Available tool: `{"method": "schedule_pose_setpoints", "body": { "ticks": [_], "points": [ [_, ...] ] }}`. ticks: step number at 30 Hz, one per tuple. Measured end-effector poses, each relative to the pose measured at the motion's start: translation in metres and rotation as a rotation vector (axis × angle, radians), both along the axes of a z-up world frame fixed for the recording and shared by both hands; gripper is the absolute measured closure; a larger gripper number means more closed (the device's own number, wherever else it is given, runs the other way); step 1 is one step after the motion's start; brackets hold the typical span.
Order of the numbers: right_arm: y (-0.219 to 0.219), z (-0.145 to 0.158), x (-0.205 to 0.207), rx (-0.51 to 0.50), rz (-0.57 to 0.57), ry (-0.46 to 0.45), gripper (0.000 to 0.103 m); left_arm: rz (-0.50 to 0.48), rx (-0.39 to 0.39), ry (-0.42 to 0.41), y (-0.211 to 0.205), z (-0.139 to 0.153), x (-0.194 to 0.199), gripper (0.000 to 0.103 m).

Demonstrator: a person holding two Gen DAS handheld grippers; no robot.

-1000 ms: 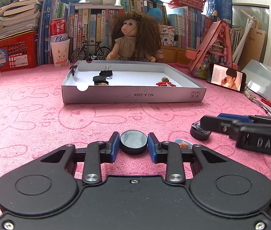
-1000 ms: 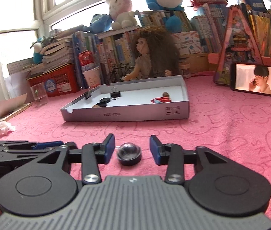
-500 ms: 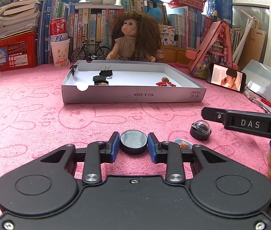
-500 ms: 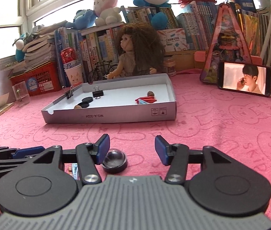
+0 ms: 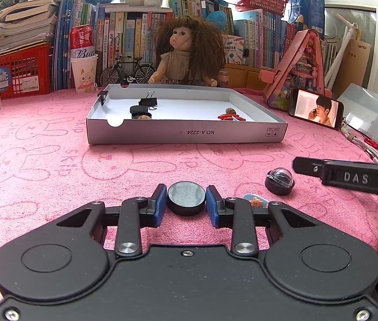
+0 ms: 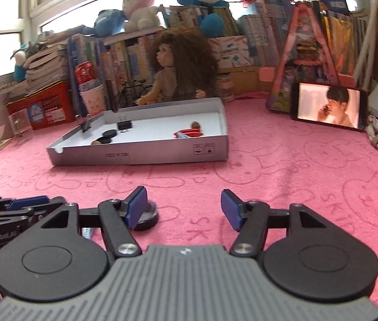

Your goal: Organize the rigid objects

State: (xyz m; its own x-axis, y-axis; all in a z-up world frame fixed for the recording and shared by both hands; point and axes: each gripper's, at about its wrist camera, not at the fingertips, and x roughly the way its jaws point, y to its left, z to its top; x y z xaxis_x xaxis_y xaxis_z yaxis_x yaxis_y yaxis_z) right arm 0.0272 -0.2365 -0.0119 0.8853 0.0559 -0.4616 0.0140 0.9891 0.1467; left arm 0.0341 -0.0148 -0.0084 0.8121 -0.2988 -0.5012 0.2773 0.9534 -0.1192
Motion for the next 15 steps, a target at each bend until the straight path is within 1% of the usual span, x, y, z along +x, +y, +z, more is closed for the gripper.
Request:
{"method": "schedule_pose_setpoints", "body": {
  "ticks": [1, 3, 4, 6, 7, 8, 9, 10, 11, 14, 15],
  "points": [
    [-0.006, -0.002, 0.003, 0.008, -0.031, 0.020, 0.032, 0.000, 0.000, -0.001, 0.001, 0.000, 0.001, 0.073],
    [-0.014, -0.003, 0.002, 0.024, -0.042, 0.019, 0.032, 0.000, -0.001, 0.000, 0.000, 0.000, 0.000, 0.073],
    [-0.015, -0.001, -0.001, 0.022, -0.025, 0.004, 0.032, 0.000, 0.000, 0.000, -0.001, 0.000, 0.000, 0.073],
    [-0.010, 0.003, -0.009, 0.035, 0.074, -0.062, 0.031, 0.000, 0.001, 0.000, -0.001, 0.000, 0.000, 0.073],
    [-0.002, 0.007, -0.012, 0.010, 0.122, -0.077, 0.033, -0.001, 0.002, -0.001, -0.001, -0.001, -0.001, 0.073],
    [0.007, 0.009, -0.014, -0.028, 0.148, -0.089, 0.037, -0.001, 0.003, -0.002, 0.000, -0.001, -0.001, 0.073],
    [0.017, 0.010, -0.015, -0.071, 0.183, -0.103, 0.046, -0.001, 0.004, -0.003, 0.000, 0.000, -0.001, 0.073],
    [0.027, 0.011, -0.015, -0.105, 0.218, -0.105, 0.049, -0.001, 0.004, -0.003, 0.000, 0.000, -0.001, 0.073],
    [0.036, 0.012, -0.013, -0.120, 0.249, -0.102, 0.050, -0.001, 0.003, -0.002, 0.000, 0.000, -0.001, 0.073],
    [0.056, 0.011, -0.006, -0.159, 0.279, -0.087, 0.056, -0.001, 0.003, -0.003, 0.001, 0.000, 0.000, 0.073],
    [0.063, 0.009, -0.004, -0.190, 0.285, -0.078, 0.060, -0.001, 0.003, -0.003, 0.001, 0.000, 0.000, 0.073]
  ]
}}
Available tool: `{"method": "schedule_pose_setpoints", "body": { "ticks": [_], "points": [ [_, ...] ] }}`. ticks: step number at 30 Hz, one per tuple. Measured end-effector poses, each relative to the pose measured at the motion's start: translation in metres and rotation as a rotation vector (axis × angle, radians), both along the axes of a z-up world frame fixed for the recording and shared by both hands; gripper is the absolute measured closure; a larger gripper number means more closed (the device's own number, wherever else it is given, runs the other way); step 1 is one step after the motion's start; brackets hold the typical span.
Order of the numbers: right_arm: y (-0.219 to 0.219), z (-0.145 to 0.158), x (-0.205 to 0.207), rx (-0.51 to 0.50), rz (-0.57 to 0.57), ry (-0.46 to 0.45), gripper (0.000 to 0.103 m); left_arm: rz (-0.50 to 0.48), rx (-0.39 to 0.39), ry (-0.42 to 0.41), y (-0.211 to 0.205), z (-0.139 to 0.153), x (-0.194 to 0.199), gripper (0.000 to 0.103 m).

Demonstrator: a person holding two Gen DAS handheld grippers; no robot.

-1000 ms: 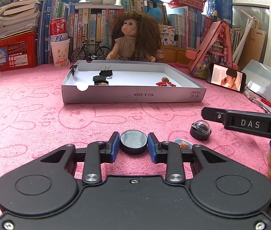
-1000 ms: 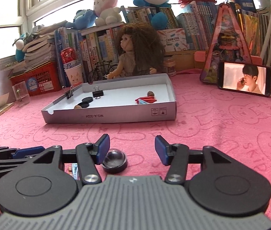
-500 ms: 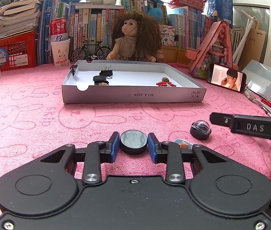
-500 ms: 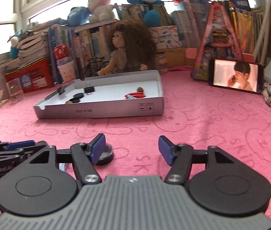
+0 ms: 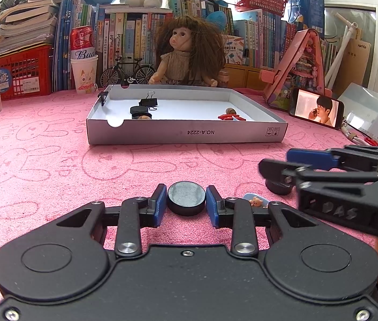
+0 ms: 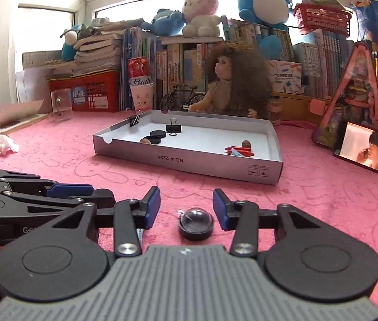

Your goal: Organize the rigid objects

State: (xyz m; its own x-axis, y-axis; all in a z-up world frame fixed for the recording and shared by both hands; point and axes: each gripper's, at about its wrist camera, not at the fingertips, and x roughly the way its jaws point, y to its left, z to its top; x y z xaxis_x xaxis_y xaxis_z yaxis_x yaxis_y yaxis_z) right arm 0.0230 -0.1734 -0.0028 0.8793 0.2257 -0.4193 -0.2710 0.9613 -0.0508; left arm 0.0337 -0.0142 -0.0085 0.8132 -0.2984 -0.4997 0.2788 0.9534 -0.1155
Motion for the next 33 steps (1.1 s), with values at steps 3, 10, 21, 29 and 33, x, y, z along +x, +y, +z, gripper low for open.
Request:
{"method": "schedule_pose_setpoints", "body": {
  "ticks": [3, 10, 21, 29, 33],
  "points": [
    [0.006, -0.001, 0.003, -0.023, -0.035, 0.000, 0.071, 0.000, -0.003, 0.001, 0.001, 0.000, 0.001, 0.073],
    [-0.030, 0.000, 0.003, 0.082, -0.141, 0.037, 0.076, 0.000, -0.003, -0.002, 0.001, 0.000, 0.000, 0.073],
    [-0.021, -0.007, -0.002, 0.097, -0.094, 0.060, 0.070, -0.002, 0.004, -0.004, 0.001, 0.000, 0.001, 0.073],
    [-0.043, 0.000, -0.001, 0.276, -0.051, 0.092, 0.069, -0.002, 0.004, -0.005, 0.001, 0.000, 0.001, 0.073],
    [-0.074, -0.007, 0.010, 0.508, -0.152, 0.195, 0.044, -0.001, 0.005, -0.005, 0.000, 0.000, -0.001, 0.073]
  ]
}}
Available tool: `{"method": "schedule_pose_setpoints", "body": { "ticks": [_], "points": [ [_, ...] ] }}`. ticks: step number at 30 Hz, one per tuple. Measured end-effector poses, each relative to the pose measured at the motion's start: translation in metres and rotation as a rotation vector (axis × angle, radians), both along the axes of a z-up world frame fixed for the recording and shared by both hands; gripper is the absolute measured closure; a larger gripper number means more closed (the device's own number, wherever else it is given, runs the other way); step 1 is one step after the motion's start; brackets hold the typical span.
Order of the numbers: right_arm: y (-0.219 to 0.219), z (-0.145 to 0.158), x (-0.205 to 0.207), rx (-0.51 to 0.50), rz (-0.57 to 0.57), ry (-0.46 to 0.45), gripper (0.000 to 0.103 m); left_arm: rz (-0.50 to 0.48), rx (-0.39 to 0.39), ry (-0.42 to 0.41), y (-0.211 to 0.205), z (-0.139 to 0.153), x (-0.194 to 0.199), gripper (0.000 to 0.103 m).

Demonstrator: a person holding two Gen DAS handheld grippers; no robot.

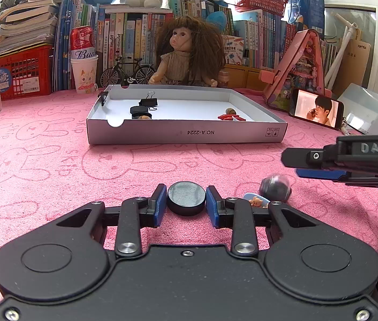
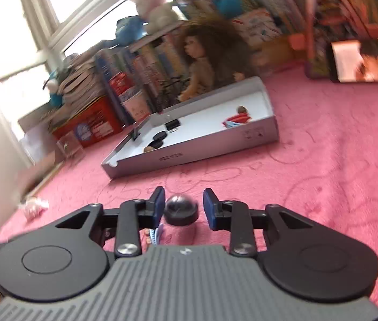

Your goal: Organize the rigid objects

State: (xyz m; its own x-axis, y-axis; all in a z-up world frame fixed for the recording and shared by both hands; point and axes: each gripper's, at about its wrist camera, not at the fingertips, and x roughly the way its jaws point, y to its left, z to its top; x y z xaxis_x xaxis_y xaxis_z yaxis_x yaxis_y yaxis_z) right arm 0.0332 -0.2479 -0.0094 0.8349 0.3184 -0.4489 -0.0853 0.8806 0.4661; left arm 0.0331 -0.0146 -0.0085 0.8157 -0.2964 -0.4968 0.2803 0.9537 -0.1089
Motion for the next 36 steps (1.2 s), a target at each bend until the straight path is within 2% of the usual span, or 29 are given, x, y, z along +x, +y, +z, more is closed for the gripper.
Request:
{"method": "schedule_pose_setpoints", "body": {
  "ticks": [3, 5, 9, 12, 15, 16, 17, 18, 19, 21, 24, 28, 32, 36],
  "points": [
    [-0.002, -0.002, -0.001, -0.140, -0.106, -0.012, 0.040, 0.000, 0.001, -0.001, -0.001, 0.000, 0.000, 0.073],
    [0.001, -0.001, -0.006, -0.205, -0.107, -0.036, 0.038, 0.001, 0.002, -0.001, 0.000, 0.000, 0.000, 0.073],
    [0.017, 0.006, -0.023, -0.247, 0.087, -0.153, 0.038, 0.000, 0.002, -0.001, 0.001, 0.000, 0.001, 0.073],
    [0.033, 0.005, -0.020, -0.274, 0.205, -0.118, 0.037, 0.000, -0.001, 0.000, 0.000, 0.000, 0.001, 0.073],
    [0.041, 0.000, -0.015, -0.285, 0.210, -0.085, 0.034, 0.000, 0.000, 0.000, 0.001, 0.000, 0.001, 0.073],
    [0.041, 0.000, -0.014, -0.284, 0.189, -0.080, 0.036, 0.000, 0.000, 0.000, 0.001, 0.000, 0.001, 0.073],
    [0.040, 0.001, -0.012, -0.274, 0.172, -0.079, 0.045, 0.000, -0.001, 0.001, 0.001, 0.000, 0.002, 0.073],
    [0.038, 0.002, -0.012, -0.258, 0.150, -0.082, 0.063, 0.001, -0.002, 0.001, 0.001, 0.000, 0.002, 0.073],
    [0.036, 0.003, -0.011, -0.257, 0.126, -0.080, 0.072, 0.001, -0.002, 0.001, 0.000, -0.001, 0.000, 0.073],
    [0.030, 0.005, -0.010, -0.251, 0.088, -0.083, 0.072, 0.001, -0.002, 0.001, 0.000, -0.001, 0.000, 0.073],
    [0.014, 0.002, -0.006, -0.201, 0.049, -0.042, 0.070, 0.002, -0.002, 0.000, 0.001, 0.000, 0.000, 0.073],
    [-0.005, -0.003, -0.006, -0.159, -0.041, -0.019, 0.052, 0.002, -0.001, 0.000, 0.001, -0.001, 0.000, 0.073],
    [-0.019, -0.004, -0.008, -0.161, -0.110, -0.020, 0.052, 0.003, 0.001, -0.001, 0.001, -0.001, 0.000, 0.073],
    [-0.030, -0.006, -0.011, -0.149, -0.160, -0.028, 0.045, 0.002, 0.000, -0.001, 0.000, -0.001, 0.000, 0.073]
  ]
}}
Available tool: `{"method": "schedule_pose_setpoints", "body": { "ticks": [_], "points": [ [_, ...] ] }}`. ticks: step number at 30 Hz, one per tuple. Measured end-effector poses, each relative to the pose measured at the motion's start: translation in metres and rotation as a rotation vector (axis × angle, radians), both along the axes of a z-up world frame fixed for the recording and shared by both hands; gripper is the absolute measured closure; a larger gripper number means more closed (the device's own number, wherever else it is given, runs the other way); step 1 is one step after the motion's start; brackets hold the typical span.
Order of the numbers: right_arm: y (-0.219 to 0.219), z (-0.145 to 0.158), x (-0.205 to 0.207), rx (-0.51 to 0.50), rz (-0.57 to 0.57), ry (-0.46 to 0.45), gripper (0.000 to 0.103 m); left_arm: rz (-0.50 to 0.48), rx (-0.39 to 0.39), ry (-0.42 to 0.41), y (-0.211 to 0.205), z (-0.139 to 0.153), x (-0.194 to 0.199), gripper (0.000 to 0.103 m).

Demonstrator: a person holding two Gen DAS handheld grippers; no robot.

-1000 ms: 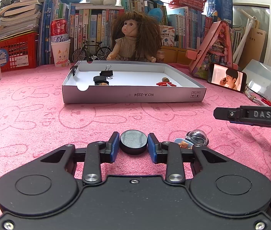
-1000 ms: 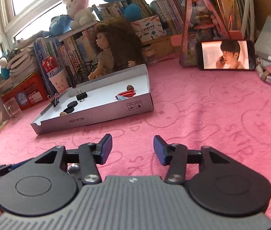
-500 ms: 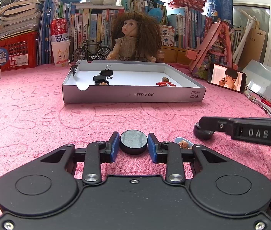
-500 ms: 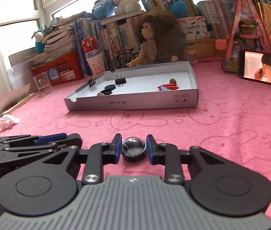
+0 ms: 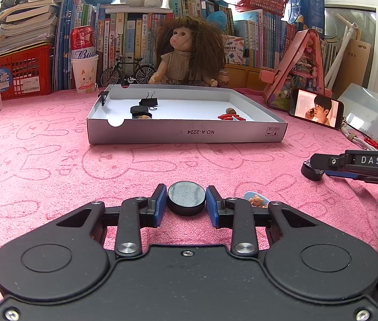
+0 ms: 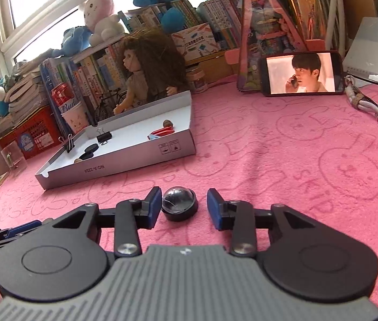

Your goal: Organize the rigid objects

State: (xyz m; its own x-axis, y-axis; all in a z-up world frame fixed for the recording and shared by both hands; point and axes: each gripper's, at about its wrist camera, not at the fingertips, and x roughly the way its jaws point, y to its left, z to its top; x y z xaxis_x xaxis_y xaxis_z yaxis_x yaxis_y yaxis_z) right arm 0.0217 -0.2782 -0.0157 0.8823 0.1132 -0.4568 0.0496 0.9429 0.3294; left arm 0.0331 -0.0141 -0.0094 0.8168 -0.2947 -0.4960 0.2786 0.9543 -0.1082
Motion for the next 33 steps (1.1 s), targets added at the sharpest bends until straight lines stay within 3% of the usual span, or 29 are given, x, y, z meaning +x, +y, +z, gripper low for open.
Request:
{"method": "schedule_pose_setpoints", "body": {
  "ticks": [3, 7, 8, 9, 12, 15, 18, 19, 22, 25, 31, 33],
  "points": [
    [-0.001, 0.002, 0.000, -0.055, -0.023, 0.002, 0.042, 0.001, 0.004, -0.002, 0.000, 0.000, 0.000, 0.073],
    [0.015, 0.007, 0.007, -0.108, 0.084, 0.028, 0.041, 0.001, 0.005, -0.002, 0.000, 0.000, 0.000, 0.073],
    [0.021, 0.006, 0.010, -0.138, 0.091, 0.046, 0.045, 0.001, 0.005, -0.002, 0.000, 0.000, 0.000, 0.073],
    [0.028, 0.006, 0.011, -0.179, 0.078, 0.043, 0.066, 0.001, 0.005, -0.002, 0.000, 0.000, 0.000, 0.073],
    [0.039, 0.010, 0.014, -0.254, 0.068, 0.035, 0.068, 0.000, 0.000, 0.000, 0.000, 0.000, -0.001, 0.073],
    [0.059, 0.016, 0.008, -0.469, 0.110, -0.035, 0.068, 0.000, 0.001, -0.002, 0.000, 0.001, -0.001, 0.073],
    [0.084, 0.017, -0.005, -0.756, 0.237, -0.124, 0.065, 0.001, -0.001, -0.002, 0.000, 0.001, -0.001, 0.073],
    [0.092, 0.017, -0.010, -0.828, 0.303, -0.150, 0.052, 0.002, -0.002, -0.003, -0.001, 0.001, -0.002, 0.073],
    [0.110, 0.016, -0.018, -0.921, 0.444, -0.176, 0.053, 0.001, -0.008, -0.004, 0.001, 0.001, -0.002, 0.073],
    [0.114, 0.020, -0.020, -0.855, 0.506, -0.161, 0.051, 0.000, -0.010, -0.005, 0.001, 0.000, -0.003, 0.073],
    [0.088, 0.031, -0.014, -0.620, 0.441, -0.096, 0.049, 0.001, -0.016, -0.003, 0.002, 0.000, -0.002, 0.073],
    [0.074, 0.031, -0.013, -0.549, 0.433, -0.051, 0.044, 0.001, -0.015, -0.005, 0.002, 0.000, -0.002, 0.073]
  ]
}}
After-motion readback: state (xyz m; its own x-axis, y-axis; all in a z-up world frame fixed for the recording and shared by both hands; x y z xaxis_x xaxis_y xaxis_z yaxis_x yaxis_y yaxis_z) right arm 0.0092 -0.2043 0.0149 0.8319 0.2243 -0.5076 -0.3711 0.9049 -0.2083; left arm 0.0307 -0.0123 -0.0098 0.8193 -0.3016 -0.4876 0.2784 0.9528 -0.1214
